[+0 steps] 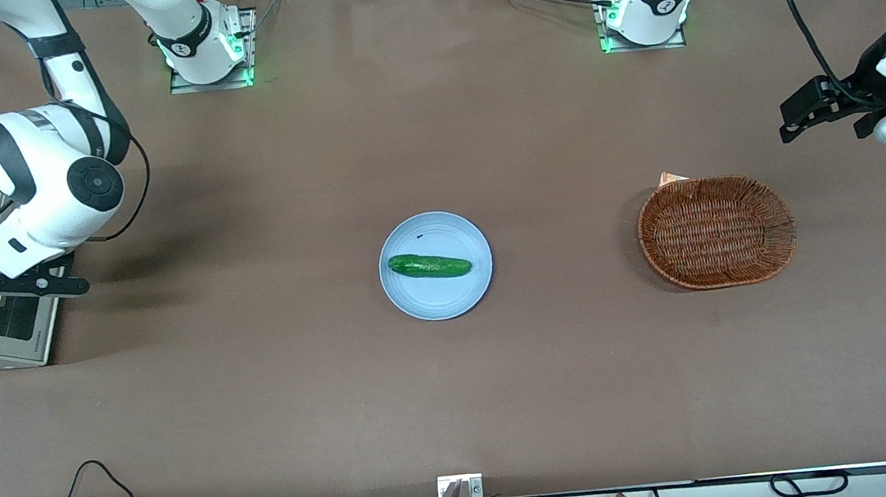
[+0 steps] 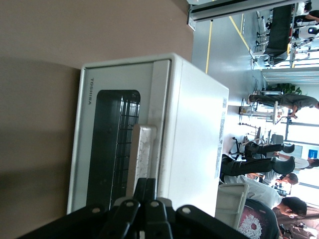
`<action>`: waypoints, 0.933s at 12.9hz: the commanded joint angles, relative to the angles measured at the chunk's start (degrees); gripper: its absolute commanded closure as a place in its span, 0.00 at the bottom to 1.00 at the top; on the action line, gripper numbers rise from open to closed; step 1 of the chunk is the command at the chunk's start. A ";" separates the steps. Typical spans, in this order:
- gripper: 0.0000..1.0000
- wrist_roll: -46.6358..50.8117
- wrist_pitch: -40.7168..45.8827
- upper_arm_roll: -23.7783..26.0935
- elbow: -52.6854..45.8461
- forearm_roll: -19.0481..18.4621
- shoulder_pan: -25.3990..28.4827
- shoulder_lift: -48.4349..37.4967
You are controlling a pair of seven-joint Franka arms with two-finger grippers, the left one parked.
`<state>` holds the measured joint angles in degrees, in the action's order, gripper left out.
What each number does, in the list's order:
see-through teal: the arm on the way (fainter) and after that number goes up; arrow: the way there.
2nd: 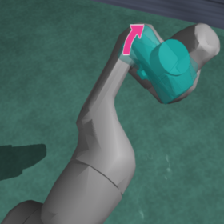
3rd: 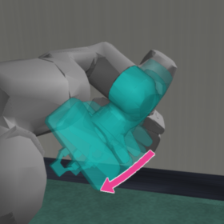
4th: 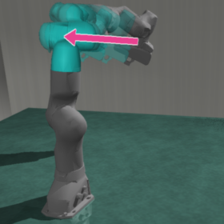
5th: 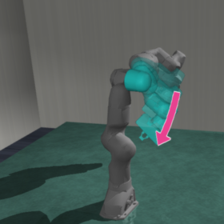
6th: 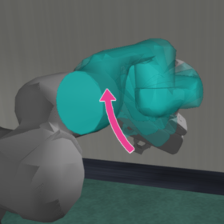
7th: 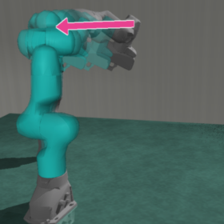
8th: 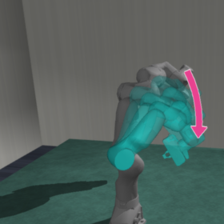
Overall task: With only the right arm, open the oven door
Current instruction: 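Move the right gripper down to the toaster oven door handle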
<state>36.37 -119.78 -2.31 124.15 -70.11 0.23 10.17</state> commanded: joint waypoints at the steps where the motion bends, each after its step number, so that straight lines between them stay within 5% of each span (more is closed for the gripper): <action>1: 1.00 2.56 -2.30 0.37 2.77 -5.89 -2.24 -0.51; 12: 1.00 7.31 -2.65 0.28 2.94 -9.87 -3.39 1.87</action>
<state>42.31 -121.89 -2.34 126.68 -78.39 -2.11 12.18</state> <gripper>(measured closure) 0.991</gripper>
